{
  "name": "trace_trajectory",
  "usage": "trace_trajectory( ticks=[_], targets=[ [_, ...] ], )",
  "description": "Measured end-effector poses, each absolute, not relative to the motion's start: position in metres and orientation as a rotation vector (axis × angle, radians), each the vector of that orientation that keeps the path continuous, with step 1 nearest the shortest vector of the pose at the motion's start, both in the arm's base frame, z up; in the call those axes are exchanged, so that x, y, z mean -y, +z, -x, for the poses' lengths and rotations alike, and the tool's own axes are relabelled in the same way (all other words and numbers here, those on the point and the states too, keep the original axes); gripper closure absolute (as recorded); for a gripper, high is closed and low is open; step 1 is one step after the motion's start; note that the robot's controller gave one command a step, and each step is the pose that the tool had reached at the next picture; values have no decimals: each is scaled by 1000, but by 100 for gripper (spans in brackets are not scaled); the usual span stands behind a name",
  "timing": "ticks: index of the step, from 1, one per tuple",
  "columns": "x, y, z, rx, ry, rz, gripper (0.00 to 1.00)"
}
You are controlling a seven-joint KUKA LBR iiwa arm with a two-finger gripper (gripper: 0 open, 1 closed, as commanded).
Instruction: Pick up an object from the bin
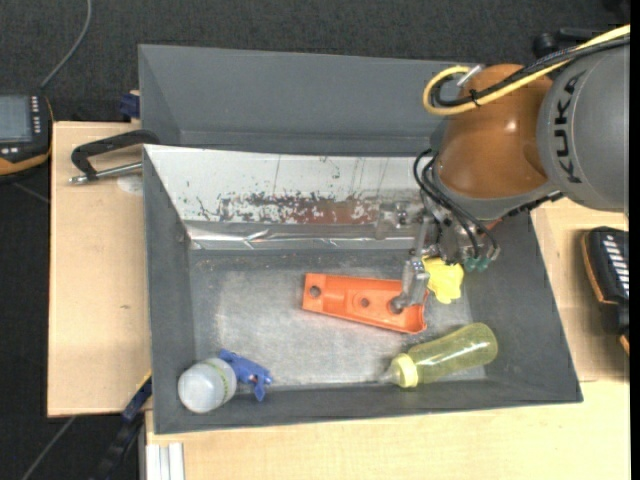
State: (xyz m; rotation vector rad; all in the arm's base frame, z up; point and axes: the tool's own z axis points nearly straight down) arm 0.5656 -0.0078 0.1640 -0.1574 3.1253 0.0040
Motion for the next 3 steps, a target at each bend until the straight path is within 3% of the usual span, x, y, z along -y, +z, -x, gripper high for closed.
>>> trace_trajectory(
  ticks=[1,2,3],
  targets=[
    [-6,137,-569,-3135,3,-39,0],
    [-32,74,-556,-3123,5,172,0],
    [-39,53,-555,-3126,7,3,100]
  ],
)
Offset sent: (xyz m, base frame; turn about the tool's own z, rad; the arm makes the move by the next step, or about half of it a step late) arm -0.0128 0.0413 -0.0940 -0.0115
